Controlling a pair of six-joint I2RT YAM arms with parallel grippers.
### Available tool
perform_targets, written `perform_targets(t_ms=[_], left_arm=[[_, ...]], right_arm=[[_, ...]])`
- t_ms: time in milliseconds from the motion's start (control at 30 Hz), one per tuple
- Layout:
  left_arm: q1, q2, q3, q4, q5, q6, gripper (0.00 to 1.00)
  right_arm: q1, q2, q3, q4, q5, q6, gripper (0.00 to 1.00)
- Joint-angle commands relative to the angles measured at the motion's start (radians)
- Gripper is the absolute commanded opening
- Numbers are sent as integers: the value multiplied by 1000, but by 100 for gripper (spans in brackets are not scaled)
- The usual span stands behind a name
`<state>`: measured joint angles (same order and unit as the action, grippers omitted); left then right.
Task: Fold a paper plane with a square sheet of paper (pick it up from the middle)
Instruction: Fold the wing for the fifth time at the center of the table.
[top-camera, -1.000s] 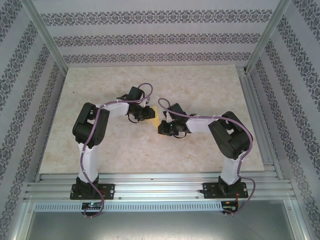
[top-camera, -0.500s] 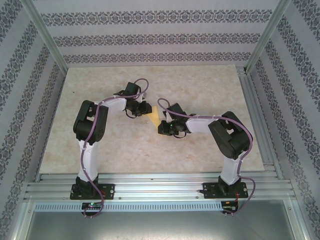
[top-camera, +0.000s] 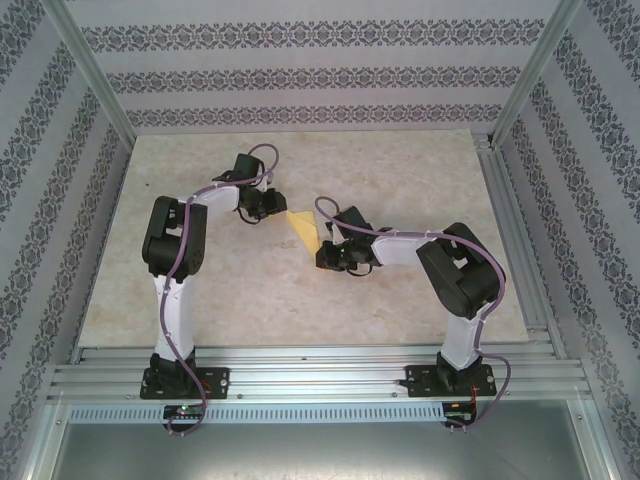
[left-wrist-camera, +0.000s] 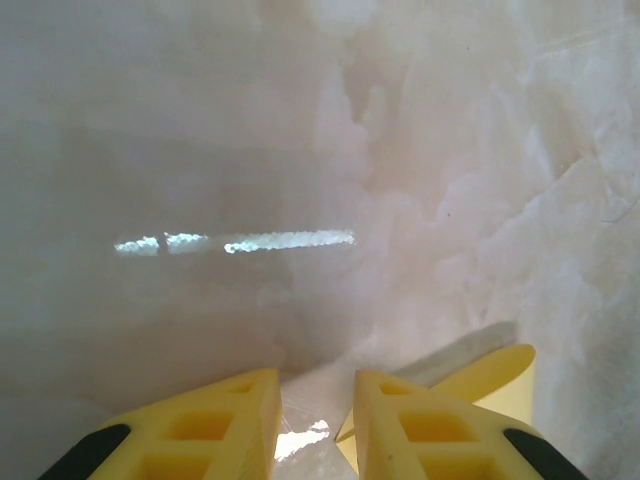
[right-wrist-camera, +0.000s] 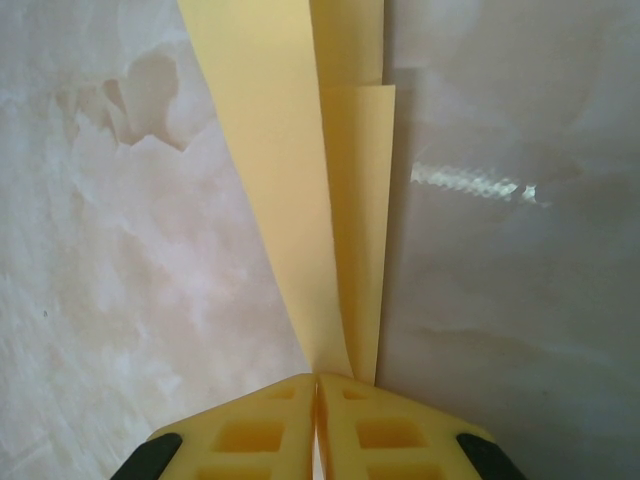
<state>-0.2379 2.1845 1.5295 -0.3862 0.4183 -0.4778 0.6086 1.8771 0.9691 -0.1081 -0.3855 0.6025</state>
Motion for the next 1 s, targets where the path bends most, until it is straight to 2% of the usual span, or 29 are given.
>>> perform_targets(t_ms=[0,267,367,600,800,967], left_arm=[[20,0,33,-7,-77,41,29],[17,-203,-94,63,-79,-9,31],[7,-272,-166,98,-83,-29,33],[-38,-399,-300,142,-95,-71,47],[-101,-458,-367,189,-81,-83,53],[-138,-452,-375,209,-54,-64,60]], right_arm=[[2,54,-39,-159,78,-12,11],[-9,-40,-41,-21,-12,44,14],[-12,-111,-7,18,-9,58,20],[-11,-229,11,70,89,78,33],[17,-233,-7,95,156,64,35],[56,-239,-69,194,236,117,41]])
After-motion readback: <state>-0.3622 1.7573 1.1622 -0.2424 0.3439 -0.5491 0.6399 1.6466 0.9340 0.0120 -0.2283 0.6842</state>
